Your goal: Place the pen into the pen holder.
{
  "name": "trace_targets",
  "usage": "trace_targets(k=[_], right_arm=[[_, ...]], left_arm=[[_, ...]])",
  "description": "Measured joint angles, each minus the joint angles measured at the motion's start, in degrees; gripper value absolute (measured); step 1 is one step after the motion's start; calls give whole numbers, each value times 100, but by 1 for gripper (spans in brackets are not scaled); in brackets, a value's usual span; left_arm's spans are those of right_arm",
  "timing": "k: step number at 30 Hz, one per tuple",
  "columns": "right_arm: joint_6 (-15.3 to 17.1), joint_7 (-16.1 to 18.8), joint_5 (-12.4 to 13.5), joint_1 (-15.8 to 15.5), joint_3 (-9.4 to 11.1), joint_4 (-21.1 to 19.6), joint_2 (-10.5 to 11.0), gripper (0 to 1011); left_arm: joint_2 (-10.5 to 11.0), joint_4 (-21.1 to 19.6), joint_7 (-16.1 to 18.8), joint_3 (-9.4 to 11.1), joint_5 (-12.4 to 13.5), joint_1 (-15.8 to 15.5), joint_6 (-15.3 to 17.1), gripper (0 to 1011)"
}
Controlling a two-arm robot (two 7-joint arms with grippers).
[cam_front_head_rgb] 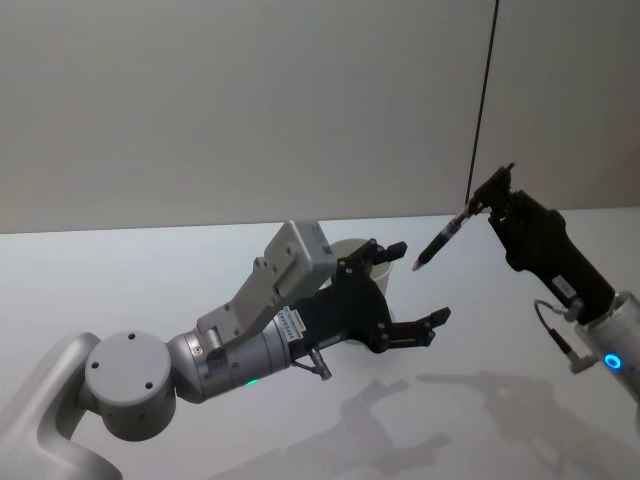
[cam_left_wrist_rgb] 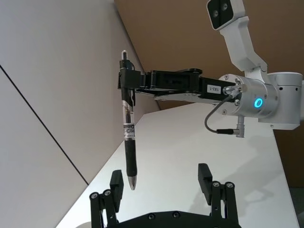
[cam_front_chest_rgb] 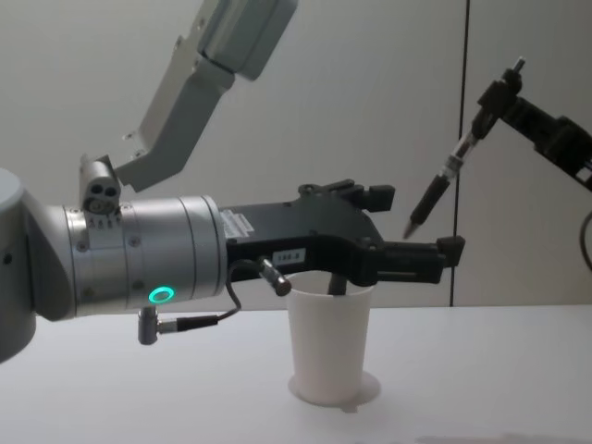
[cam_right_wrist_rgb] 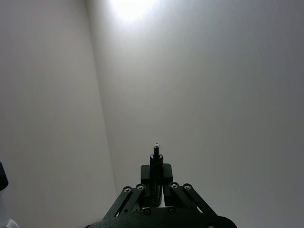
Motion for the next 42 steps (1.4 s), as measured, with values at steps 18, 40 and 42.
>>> trace_targets(k=[18,40,42], right_arm=[[158,132,-439,660,-13,762,-71,132],[-193,166,-776,1333,-232,1803,-332,132],[-242,151,-788,1360,-248,1857,-350,132]], left_arm=[[0,0,0,0,0,0,0,1004],[0,0,0,0,0,0,0,1004],[0,0,0,0,1,0,0,1004]])
